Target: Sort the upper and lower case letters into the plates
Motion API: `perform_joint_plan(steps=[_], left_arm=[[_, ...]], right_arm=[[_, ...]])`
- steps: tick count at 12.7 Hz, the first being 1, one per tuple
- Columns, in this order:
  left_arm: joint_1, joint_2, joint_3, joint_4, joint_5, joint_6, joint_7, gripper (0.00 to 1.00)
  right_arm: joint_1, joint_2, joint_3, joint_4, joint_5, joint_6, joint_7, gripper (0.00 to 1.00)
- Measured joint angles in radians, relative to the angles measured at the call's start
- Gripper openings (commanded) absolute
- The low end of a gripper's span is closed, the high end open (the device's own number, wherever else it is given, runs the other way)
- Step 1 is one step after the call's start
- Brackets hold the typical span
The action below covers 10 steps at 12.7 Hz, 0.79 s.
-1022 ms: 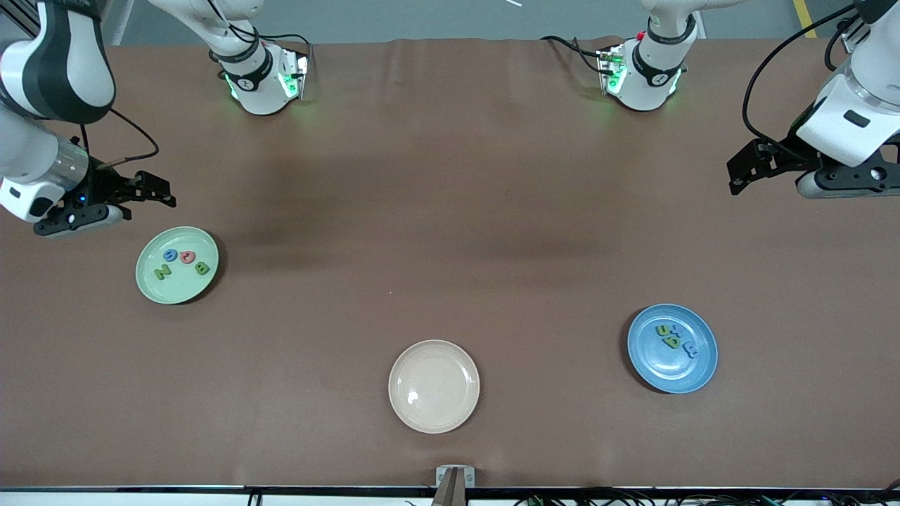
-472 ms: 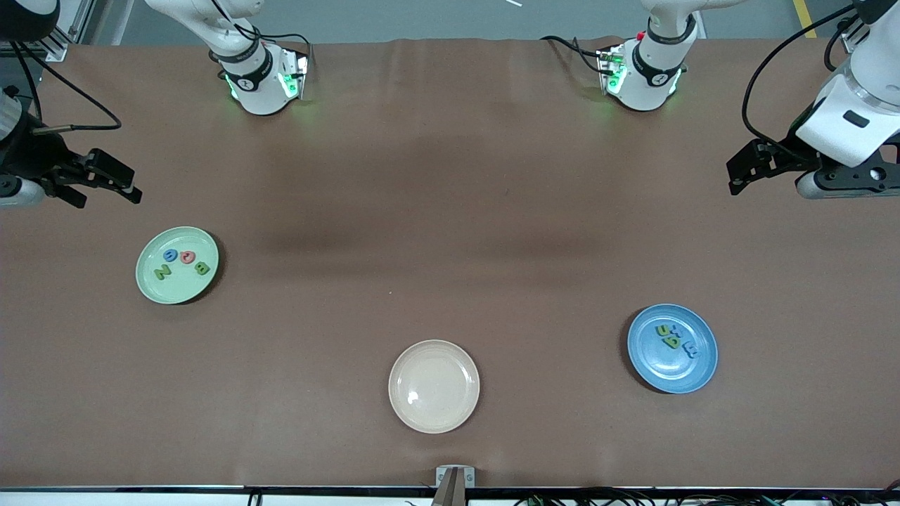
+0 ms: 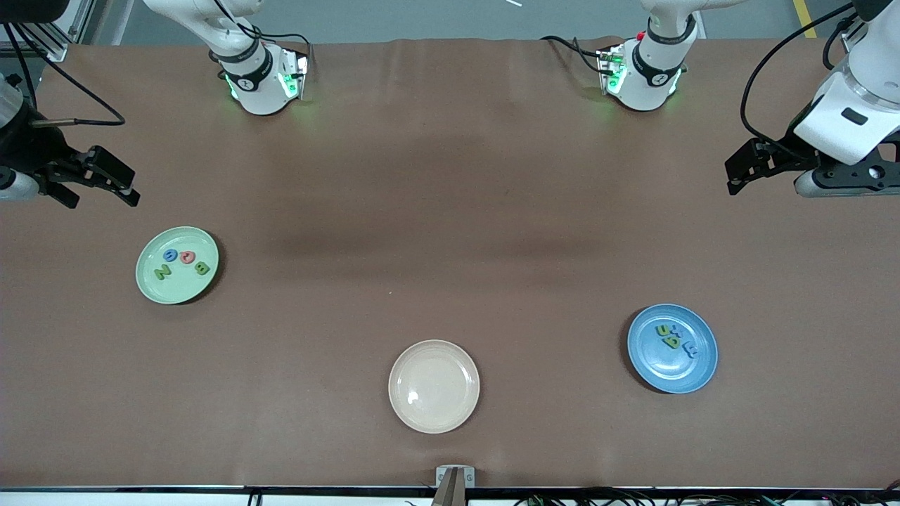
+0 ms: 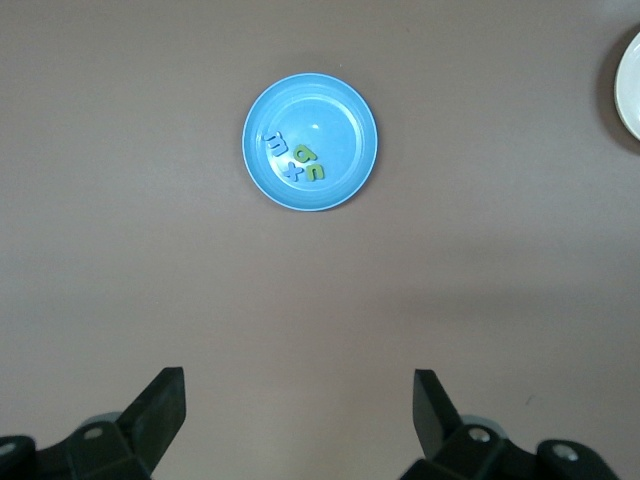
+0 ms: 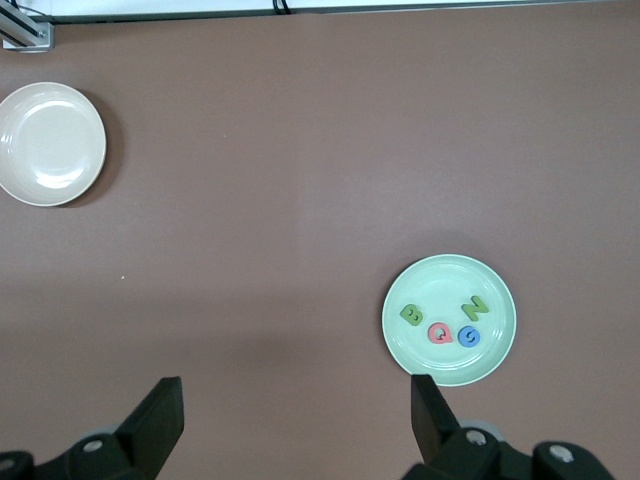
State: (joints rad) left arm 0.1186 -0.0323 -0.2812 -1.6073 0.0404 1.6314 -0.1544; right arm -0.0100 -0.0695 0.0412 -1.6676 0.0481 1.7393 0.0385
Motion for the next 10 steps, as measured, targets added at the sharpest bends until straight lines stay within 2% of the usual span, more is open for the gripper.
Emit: perform_joint_plan(steps=[10], left_arm=[[-0.001,0.007,-0.001,0.0,0.0,0.026,0.0,1.0]], right_arm=[[-0.001,0.098,-0.019,0.132,-0.01,-0.028,0.0,1.0]])
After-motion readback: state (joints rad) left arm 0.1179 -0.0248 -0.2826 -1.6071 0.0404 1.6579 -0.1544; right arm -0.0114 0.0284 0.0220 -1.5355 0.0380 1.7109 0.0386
